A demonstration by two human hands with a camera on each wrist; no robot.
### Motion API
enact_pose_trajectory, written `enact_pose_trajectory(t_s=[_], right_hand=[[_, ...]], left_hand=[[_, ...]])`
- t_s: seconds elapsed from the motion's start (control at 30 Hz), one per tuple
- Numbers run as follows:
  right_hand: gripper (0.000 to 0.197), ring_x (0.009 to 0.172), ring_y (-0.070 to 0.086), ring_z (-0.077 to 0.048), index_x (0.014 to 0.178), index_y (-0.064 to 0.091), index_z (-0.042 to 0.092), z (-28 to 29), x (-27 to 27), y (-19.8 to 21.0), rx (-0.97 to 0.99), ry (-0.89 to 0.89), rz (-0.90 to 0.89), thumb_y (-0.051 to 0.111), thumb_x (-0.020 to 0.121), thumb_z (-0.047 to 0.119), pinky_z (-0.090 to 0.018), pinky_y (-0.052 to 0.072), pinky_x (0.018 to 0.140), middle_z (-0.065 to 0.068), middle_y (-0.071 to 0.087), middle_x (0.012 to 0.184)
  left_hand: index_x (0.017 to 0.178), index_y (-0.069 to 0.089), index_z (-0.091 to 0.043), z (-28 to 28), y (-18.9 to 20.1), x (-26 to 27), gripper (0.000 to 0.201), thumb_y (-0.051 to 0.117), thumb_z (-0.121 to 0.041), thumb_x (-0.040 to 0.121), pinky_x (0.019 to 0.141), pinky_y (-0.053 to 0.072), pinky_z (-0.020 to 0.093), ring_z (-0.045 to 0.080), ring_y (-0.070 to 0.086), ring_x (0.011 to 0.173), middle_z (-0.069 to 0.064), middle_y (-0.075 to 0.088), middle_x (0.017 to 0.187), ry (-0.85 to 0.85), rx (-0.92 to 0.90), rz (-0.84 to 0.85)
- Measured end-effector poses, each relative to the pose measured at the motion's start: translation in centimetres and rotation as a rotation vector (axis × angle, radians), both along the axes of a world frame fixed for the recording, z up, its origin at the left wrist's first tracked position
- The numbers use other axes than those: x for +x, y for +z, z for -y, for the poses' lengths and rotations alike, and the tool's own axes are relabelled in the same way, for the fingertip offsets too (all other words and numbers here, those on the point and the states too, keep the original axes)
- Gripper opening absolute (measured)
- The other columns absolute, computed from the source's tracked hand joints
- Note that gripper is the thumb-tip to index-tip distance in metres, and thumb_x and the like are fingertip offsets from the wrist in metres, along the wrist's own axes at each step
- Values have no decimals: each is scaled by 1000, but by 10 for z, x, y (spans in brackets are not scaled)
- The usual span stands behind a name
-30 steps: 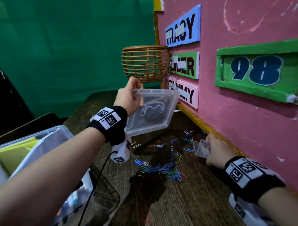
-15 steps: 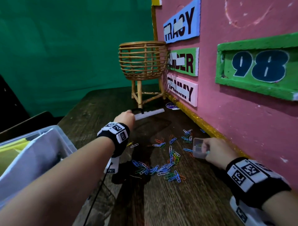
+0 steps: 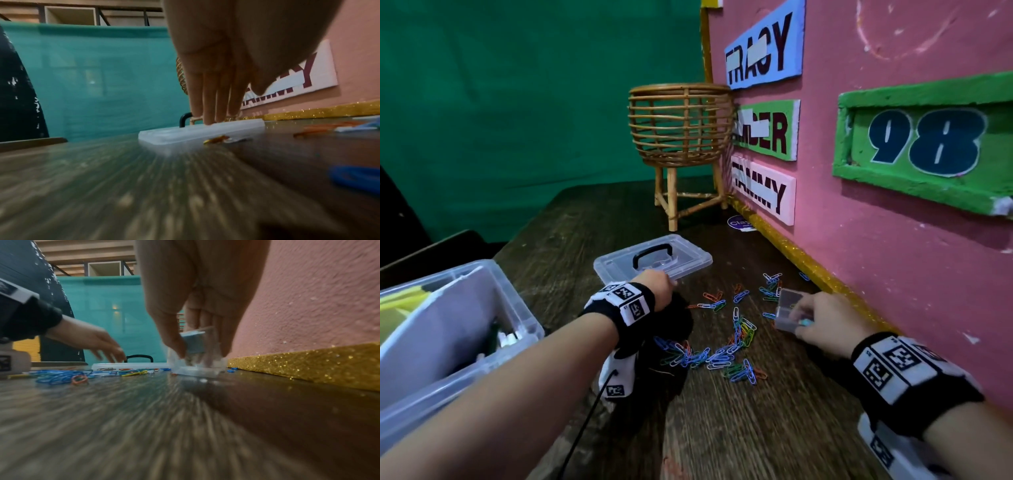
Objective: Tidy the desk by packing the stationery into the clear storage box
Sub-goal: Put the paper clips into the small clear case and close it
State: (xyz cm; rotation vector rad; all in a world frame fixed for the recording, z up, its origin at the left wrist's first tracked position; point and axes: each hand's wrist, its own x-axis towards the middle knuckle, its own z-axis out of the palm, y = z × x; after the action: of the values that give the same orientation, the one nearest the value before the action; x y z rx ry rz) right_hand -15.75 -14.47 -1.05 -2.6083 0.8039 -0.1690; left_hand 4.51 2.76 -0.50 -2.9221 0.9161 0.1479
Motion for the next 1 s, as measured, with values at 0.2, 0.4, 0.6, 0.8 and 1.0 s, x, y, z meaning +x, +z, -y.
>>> enact_pose_trajectory(t_s=[0.2,0.4,0.6,0.8,1.0], right_hand=[[20,86,49,-5,94,72,24,-9,-4,8,-7,180,46,69,78,11,-16,34,78,4,61,106],[30,91,56,-1,101,72,32,-21,-6,14,54,306,137,75,75,19,-13,37,77,13,62,95],[32,88,63,2,102,72,26,-33,1,12,131,403,243,75,73,11,-14,47,88,10,71,99],[42,98,57,2,112,65,23,-30,4,9,101,412,367,73,74,7,-14,40,91,12,61,107],[86,141,20,-31,146,12,3,-16,11,-4,-35,-78,-289,47,87,55,-39,21,116,-18,17,153]], left_hand=[[128,51,-13,-7,-10,-27,45,27,-38,100,103,39,35,28,51,121,13,56,129,-123,-81,-183],[139,37,-16,-10,15,-71,58,39,-50,93,98,41,29,20,55,117,5,58,129,-337,-447,-226],[127,49,-23,2,20,-81,39,57,-33,90,93,45,24,13,58,107,-2,61,118,-336,-616,-372],[104,66,-14,5,15,-77,22,48,-24,95,73,39,23,12,55,84,1,66,96,-242,-697,-110],[107,60,-11,-18,12,-36,23,43,-18,94,89,50,40,33,62,103,15,65,111,92,-570,-33]])
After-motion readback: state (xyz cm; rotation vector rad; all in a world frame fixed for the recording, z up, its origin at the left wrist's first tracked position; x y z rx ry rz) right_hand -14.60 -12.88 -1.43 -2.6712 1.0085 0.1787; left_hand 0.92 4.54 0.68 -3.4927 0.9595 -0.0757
